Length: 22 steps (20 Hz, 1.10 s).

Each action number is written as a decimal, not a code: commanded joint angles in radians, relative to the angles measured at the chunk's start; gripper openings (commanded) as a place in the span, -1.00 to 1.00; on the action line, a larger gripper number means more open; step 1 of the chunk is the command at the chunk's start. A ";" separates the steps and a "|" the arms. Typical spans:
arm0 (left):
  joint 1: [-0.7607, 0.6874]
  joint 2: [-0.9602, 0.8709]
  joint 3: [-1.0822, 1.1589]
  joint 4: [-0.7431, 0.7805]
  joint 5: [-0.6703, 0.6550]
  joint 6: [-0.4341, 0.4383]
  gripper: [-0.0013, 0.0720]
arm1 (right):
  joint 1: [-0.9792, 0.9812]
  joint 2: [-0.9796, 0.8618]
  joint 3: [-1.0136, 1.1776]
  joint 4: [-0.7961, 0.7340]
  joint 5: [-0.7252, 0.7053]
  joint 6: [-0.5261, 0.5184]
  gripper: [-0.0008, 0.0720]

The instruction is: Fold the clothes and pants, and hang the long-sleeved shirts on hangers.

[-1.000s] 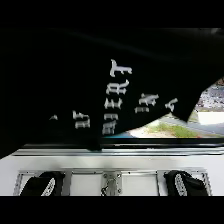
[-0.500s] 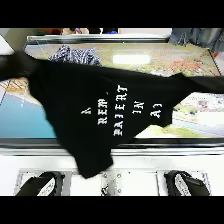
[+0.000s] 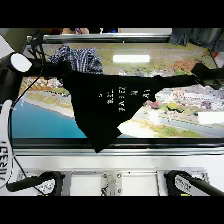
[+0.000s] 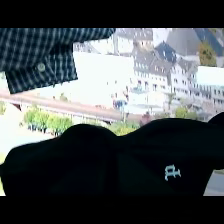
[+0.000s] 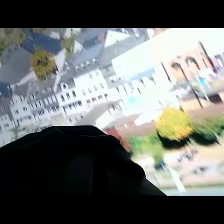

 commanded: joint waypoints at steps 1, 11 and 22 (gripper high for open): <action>-0.003 -0.157 0.105 0.001 0.172 0.005 -0.94 | 0.099 -0.153 -0.003 0.008 0.399 0.035 -0.93; 0.094 -0.329 0.350 0.003 -0.138 0.026 0.96 | 0.088 -0.190 -0.002 0.147 0.579 -0.029 0.87; 0.133 0.094 -0.732 0.072 -0.031 0.002 0.86 | 0.100 0.232 -0.260 0.054 0.156 -0.174 0.87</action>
